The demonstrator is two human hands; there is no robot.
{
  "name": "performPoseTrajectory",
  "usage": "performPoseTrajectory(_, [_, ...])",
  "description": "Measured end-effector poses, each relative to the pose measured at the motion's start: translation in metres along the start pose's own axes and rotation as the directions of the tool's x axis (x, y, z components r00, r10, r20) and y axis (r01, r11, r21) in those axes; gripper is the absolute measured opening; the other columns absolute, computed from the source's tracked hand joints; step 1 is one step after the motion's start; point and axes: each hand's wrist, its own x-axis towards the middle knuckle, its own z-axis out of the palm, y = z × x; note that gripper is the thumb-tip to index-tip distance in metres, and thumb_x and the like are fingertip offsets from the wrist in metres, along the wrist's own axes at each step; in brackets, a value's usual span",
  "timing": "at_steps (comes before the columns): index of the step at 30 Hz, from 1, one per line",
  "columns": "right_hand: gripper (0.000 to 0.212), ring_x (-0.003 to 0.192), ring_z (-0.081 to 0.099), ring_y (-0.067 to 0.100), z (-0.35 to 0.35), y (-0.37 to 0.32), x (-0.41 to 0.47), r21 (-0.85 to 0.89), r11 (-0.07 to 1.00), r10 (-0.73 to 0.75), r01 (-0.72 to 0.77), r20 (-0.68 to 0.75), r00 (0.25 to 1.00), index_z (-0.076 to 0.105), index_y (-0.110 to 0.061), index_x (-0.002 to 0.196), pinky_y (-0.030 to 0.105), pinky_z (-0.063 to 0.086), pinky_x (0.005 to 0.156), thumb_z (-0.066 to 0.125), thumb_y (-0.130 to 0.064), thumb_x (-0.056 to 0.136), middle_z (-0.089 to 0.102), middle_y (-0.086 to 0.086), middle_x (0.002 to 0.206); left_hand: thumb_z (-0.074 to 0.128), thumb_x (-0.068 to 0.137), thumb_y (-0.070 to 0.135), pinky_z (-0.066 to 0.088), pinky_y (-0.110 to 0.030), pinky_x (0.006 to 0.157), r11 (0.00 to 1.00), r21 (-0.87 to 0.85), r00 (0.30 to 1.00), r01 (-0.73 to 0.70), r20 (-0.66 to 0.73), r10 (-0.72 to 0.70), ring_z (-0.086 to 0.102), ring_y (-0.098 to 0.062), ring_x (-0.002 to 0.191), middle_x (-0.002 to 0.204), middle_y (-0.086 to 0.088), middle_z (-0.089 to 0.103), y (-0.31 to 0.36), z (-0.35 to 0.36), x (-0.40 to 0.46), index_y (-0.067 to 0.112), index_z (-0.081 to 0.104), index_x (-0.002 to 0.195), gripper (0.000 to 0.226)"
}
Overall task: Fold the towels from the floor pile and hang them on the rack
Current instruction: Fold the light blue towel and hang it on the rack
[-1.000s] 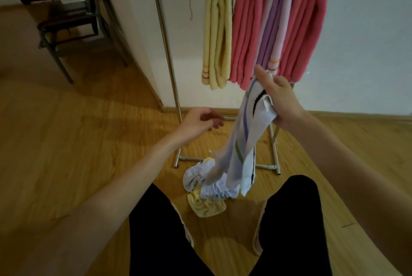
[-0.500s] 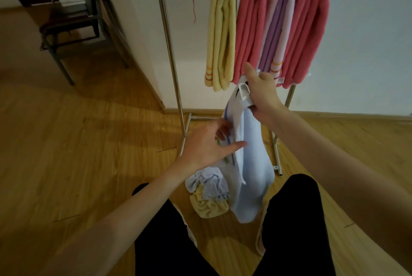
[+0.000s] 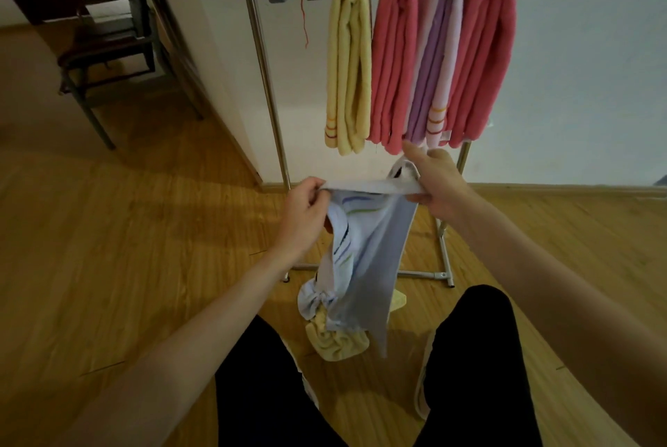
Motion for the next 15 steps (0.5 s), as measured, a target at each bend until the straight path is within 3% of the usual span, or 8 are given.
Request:
performPoseTrajectory(3, [0.025, 0.034, 0.040, 0.008, -0.007, 0.018, 0.001, -0.117, 0.990, 0.086, -0.080, 0.046, 0.995, 0.049, -0.007, 0.077, 0.015, 0.024, 0.034, 0.051, -0.022, 0.097, 0.042, 0.006, 0.058, 0.045, 0.098, 0.012, 0.044, -0.020, 0.065, 0.999, -0.036, 0.999, 0.001, -0.046, -0.002, 0.058, -0.018, 0.079, 0.086, -0.011, 0.062, 0.006, -0.003, 0.002, 0.005, 0.061, 0.098, 0.018])
performPoseTrajectory(6, [0.023, 0.038, 0.035, 0.010, -0.009, 0.037, -0.004, -0.241, 0.962, 0.149, -0.126, 0.077, 0.986, 0.053, -0.010, 0.077, 0.014, 0.021, 0.034, 0.042, -0.010, 0.098, 0.038, 0.004, 0.058, 0.045, 0.098, 0.013, 0.045, -0.025, 0.066, 0.997, -0.078, 0.992, 0.004, -0.127, -0.014, 0.055, -0.013, 0.075, 0.080, -0.002, 0.058, 0.011, -0.005, 0.002, 0.007, 0.059, 0.094, 0.016])
performPoseTrajectory(8, [0.028, 0.036, 0.032, 0.010, -0.009, 0.051, -0.005, -0.336, 0.936, 0.122, -0.101, 0.042, 0.992, 0.053, -0.014, 0.068, 0.014, 0.021, 0.033, 0.047, -0.010, 0.095, 0.037, 0.003, 0.053, 0.045, 0.099, 0.015, 0.050, -0.032, 0.070, 0.997, -0.074, 0.989, 0.007, -0.149, -0.018, 0.058, -0.015, 0.078, 0.081, 0.001, 0.058, 0.013, -0.005, 0.002, 0.011, 0.057, 0.094, 0.013])
performPoseTrajectory(11, [0.042, 0.034, 0.030, 0.010, -0.009, 0.068, -0.003, -0.420, 0.904, 0.073, -0.083, -0.040, 0.997, 0.038, -0.015, 0.053, 0.016, 0.021, 0.034, 0.057, -0.012, 0.090, 0.035, 0.004, 0.051, 0.047, 0.098, 0.016, 0.053, -0.040, 0.071, 0.999, -0.042, 0.988, -0.025, -0.156, 0.018, 0.062, -0.024, 0.082, 0.081, -0.001, 0.060, 0.014, -0.003, -0.001, 0.014, 0.056, 0.093, 0.011])
performPoseTrajectory(13, [0.026, 0.042, 0.038, 0.012, -0.008, 0.074, -0.005, -0.340, 0.937, 0.058, -0.083, -0.084, 0.995, 0.046, -0.010, 0.071, 0.023, 0.029, 0.040, 0.065, -0.017, 0.087, 0.042, 0.008, 0.058, 0.046, 0.098, 0.016, 0.053, -0.042, 0.071, 0.999, -0.025, 0.984, -0.037, -0.176, 0.032, 0.062, -0.024, 0.081, 0.081, -0.001, 0.060, 0.016, -0.002, -0.003, 0.018, 0.054, 0.091, 0.011])
performPoseTrajectory(15, [0.023, 0.052, 0.046, 0.014, -0.008, 0.076, -0.009, -0.227, 0.973, 0.012, -0.036, -0.108, 0.994, 0.044, -0.009, 0.096, 0.026, 0.038, 0.047, 0.064, -0.017, 0.088, 0.049, 0.006, 0.065, 0.046, 0.099, 0.016, 0.053, -0.037, 0.070, 0.999, -0.022, 0.981, -0.036, -0.194, 0.031, 0.061, -0.018, 0.079, 0.080, 0.003, 0.058, 0.018, -0.002, -0.004, 0.019, 0.054, 0.092, 0.011])
